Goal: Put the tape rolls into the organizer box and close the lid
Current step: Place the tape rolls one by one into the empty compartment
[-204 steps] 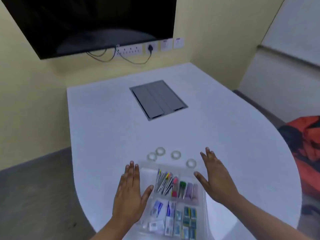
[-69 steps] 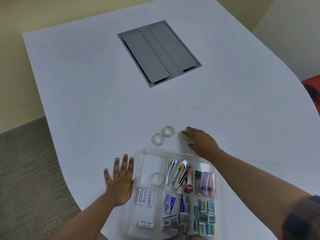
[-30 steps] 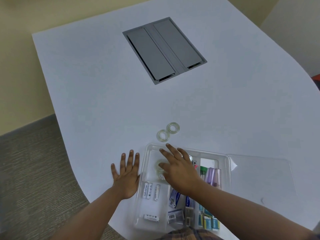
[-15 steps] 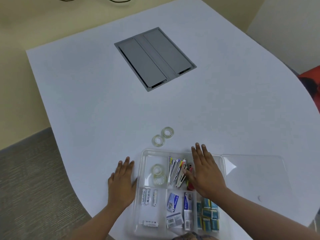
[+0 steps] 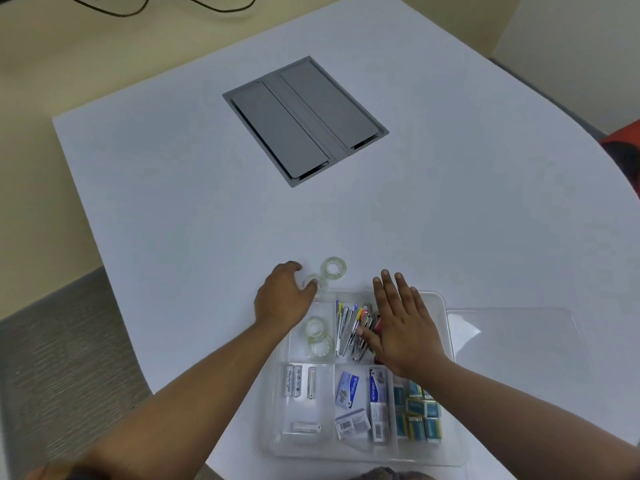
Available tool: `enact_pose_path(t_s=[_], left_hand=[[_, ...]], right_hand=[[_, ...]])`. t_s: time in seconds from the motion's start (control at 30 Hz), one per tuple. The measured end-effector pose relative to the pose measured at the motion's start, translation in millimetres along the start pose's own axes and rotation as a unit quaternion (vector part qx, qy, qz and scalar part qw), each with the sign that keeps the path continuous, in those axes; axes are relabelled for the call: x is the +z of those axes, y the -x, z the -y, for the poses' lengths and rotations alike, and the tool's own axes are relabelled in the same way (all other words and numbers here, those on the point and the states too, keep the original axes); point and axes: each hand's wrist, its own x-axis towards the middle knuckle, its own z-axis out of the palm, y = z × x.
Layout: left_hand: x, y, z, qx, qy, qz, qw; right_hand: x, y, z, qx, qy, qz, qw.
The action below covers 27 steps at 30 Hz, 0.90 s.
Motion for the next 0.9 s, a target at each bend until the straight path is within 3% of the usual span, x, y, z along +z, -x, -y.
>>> enact_pose_path(t_s=[0.2,0.33,0.53,0.7,0.9], left_hand=[[17.4,-24.5,-36.7,-0.063,-0.158,0.072,0.983],[19.1,-37.5,-41.2,-0.135,-0.143,0.114,0.974],[21.9,-41.7,-38.4,-0.117,-0.197,0.122,0.966],[16.3,-42.5,-29.2,-0.109,-0.145,0.122,0.976],[-19.3,-21.6,-18.9,-0.047,-0.038,0.055,0.997]], right_hand=[[-0.6,1.6,-3.2,-0.015,-0.001,0.001,1.000],[-3.2,3.9,-9.5,-0.033,0.009,0.010,0.999],[-0.2,8.6,-9.0,-0.041,0.003,0.010,0.999],[0.2,8.2,-8.0,-0.041,0.008,0.007,0.999],[0.0,8.3,-7.5,-0.042,0.004,0.008,0.999]])
